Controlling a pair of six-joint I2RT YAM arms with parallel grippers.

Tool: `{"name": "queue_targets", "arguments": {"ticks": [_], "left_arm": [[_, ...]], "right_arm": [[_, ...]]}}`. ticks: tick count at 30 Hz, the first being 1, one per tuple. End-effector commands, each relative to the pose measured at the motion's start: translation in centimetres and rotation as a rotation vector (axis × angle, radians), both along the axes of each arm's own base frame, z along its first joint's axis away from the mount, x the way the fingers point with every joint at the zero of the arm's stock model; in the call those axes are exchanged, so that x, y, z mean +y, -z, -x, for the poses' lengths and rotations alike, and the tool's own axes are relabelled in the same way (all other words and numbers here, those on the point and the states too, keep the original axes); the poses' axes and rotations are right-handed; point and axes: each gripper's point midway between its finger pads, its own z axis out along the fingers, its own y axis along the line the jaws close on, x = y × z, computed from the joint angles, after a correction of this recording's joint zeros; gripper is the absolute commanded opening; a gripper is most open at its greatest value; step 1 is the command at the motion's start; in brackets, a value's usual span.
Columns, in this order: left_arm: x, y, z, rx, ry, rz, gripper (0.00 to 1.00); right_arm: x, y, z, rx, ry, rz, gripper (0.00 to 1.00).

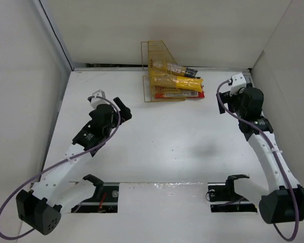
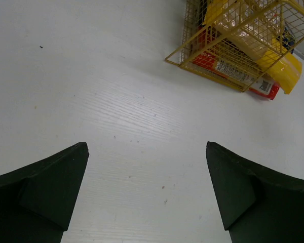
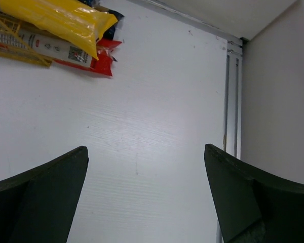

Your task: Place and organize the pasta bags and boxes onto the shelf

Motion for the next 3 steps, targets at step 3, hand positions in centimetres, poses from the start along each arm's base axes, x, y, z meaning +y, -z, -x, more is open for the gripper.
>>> {"name": "queue_targets", "arguments": {"ticks": [3], "left_arm": [[-0.4, -0.8, -0.2, -0.029, 0.012, 0.038, 1.00]], "right_arm": [[-2.1, -1.0, 2.9, -0.080, 0.119, -0.005, 1.00]]}}
